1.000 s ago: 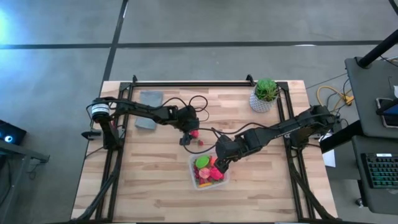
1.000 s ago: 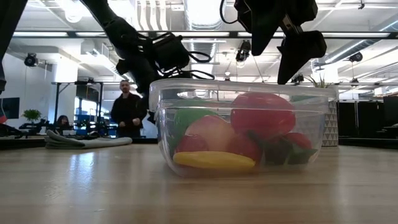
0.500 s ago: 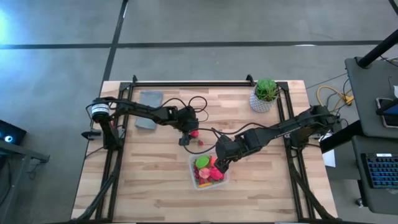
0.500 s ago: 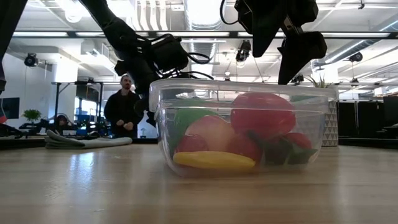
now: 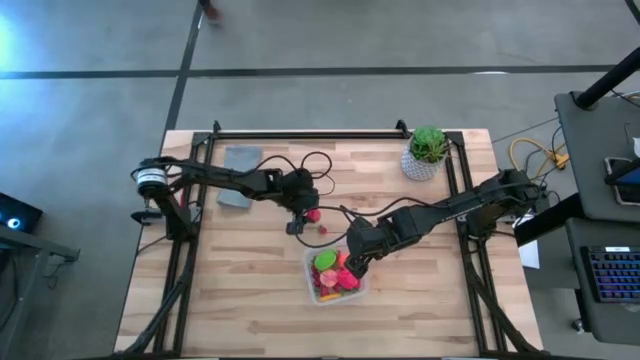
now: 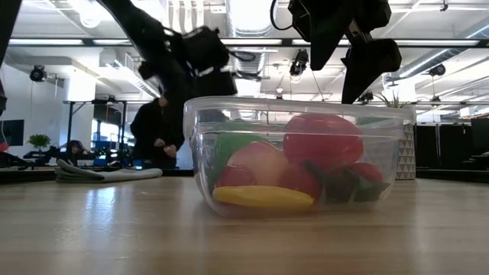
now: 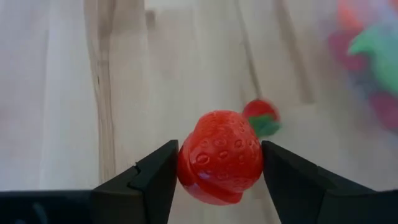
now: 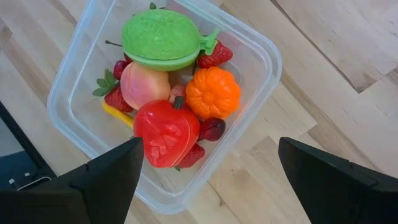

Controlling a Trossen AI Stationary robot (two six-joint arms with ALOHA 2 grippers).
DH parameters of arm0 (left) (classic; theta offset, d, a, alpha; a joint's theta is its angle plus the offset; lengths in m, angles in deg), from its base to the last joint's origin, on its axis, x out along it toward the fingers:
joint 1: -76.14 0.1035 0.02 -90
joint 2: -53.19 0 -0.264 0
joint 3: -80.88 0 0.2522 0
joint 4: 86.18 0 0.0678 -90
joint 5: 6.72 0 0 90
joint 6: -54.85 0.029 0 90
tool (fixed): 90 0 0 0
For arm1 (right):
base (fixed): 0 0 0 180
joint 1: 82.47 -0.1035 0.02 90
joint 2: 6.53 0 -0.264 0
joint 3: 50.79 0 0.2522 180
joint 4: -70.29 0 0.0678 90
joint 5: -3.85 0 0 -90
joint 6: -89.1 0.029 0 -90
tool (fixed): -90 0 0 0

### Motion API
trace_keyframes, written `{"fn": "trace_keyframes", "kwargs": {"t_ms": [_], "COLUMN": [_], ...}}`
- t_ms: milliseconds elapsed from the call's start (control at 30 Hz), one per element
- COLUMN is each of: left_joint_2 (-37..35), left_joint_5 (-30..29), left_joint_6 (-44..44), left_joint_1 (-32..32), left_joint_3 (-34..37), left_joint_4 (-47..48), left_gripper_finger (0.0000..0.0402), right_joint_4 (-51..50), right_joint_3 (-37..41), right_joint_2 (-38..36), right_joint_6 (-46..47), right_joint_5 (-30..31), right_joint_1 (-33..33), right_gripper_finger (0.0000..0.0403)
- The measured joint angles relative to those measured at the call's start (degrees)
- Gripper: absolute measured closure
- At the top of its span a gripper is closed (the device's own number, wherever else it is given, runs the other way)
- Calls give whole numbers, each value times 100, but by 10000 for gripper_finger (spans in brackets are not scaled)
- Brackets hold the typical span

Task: Pick and placing Produce into tupperware
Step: Put the red strawberry into the transparent bin

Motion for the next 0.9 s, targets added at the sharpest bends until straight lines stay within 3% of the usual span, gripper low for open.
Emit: {"fn": "trace_keyframes", "kwargs": {"t_ms": [267, 433, 667, 900], "left_joint_2": [-1317, -1783, -1571, -867], "left_joint_5": [446, 466, 398, -292], "left_joint_6": [-896, -1577, -2390, -2422], "left_joint_1": [-355, -799, -1770, -2497], "left_joint_3": [20, 73, 93, -7], "left_joint_4": [204, 196, 2, -312], "left_gripper_finger": [201, 201, 201, 201], "right_joint_4": [-25, -192, -469, -711], "right_joint_3": [0, 0, -31, -31], "right_joint_2": [-12, -33, -201, -708], "right_joint_6": [-239, -430, -177, 522], "right_joint_5": [-4, 37, 792, 1498], "right_joint_1": [-4, -5, -196, -577], "right_gripper_finger": [39, 39, 39, 39]}}
